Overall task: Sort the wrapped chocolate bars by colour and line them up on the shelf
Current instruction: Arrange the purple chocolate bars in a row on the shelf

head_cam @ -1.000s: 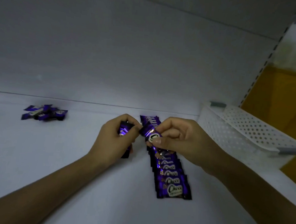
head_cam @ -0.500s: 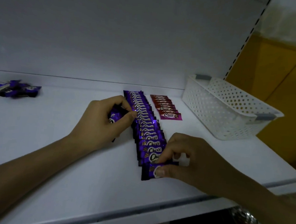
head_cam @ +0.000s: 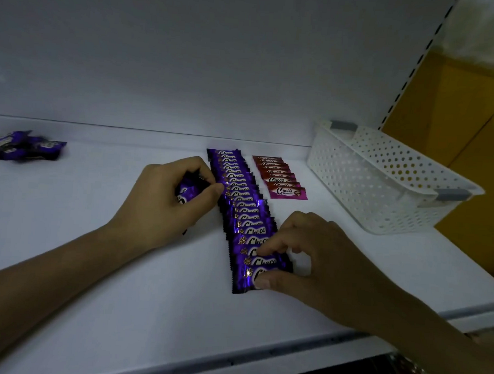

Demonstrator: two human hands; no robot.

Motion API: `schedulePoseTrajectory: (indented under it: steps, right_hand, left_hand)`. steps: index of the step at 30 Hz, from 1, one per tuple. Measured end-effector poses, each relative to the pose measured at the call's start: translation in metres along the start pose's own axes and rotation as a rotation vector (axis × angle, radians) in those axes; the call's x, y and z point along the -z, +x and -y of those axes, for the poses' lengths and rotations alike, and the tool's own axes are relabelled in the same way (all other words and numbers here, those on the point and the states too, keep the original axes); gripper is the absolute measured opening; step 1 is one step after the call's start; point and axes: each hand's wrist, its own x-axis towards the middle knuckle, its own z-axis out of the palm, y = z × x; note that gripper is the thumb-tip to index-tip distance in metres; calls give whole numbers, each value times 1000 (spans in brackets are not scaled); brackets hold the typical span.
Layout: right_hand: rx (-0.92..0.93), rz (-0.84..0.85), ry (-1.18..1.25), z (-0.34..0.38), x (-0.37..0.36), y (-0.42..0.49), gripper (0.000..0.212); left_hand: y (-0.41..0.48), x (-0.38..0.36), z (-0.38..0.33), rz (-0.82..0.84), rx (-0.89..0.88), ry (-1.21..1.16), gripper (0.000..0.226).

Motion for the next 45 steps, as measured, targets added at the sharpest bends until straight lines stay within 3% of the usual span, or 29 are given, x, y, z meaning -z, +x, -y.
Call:
schedulePoseTrajectory:
  steps: [22, 29, 34, 37, 45]
  right_hand:
    - [-1, -53, 1, -2, -3, -3, 28]
    - [74, -157, 164, 11, 6, 15, 14]
    - [33, -28, 412, 38, -4, 56, 25]
    - [-47, 87, 548, 57, -15, 82, 37]
    - [-66, 12, 674, 72, -25, 111, 19]
  left_hand:
    - [2, 0, -1, -17, -5, 9, 17]
    - [12, 3, -5, -155, 240, -325, 16]
    - [23, 13, -8, -251, 557, -762, 20]
    - [22, 14, -6, -321, 615, -818, 23]
    - [28, 24, 3, -537, 701, -946, 29]
